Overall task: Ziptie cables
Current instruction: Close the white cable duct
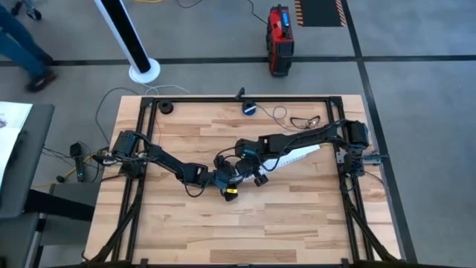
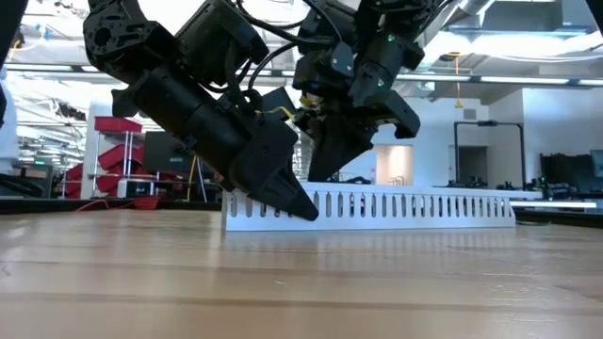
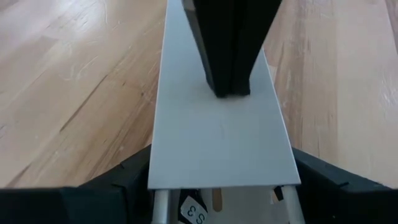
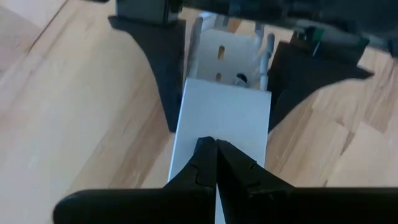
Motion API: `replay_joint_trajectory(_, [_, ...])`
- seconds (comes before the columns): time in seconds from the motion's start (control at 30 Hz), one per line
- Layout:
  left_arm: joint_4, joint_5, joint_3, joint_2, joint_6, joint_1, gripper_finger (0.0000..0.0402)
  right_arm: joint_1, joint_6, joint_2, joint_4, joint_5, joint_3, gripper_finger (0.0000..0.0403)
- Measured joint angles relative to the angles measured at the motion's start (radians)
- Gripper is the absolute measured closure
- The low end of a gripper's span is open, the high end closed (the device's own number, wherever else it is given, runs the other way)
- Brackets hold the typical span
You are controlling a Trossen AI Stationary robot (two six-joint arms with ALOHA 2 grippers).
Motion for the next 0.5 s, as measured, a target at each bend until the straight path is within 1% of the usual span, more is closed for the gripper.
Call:
replay_joint_trajectory(0.17, [0.005,0.002,0.003,0.001,0.014,0.0,0.0146,0.017,-0.007,-0.078,0.006,0.093,-0.003,0.0403])
replay_joint_trajectory(0.3, [0.005,0.002,0.003,0.001,0.048,0.0,0.0146,0.016,0.0,-0.153,-0.029,0.095,0.003,0.0403])
replay_joint_trajectory(0.4, [0.005,0.002,0.003,0.001,0.056,0.001,0.0146,0.002,0.003,-0.148,-0.113,0.096,-0.001,0.0403])
replay_joint_trajectory(0.5, [0.005,0.002,0.003,0.001,0.056,0.001,0.0146,-0.015,0.002,-0.116,-0.203,0.095,0.0,0.0403])
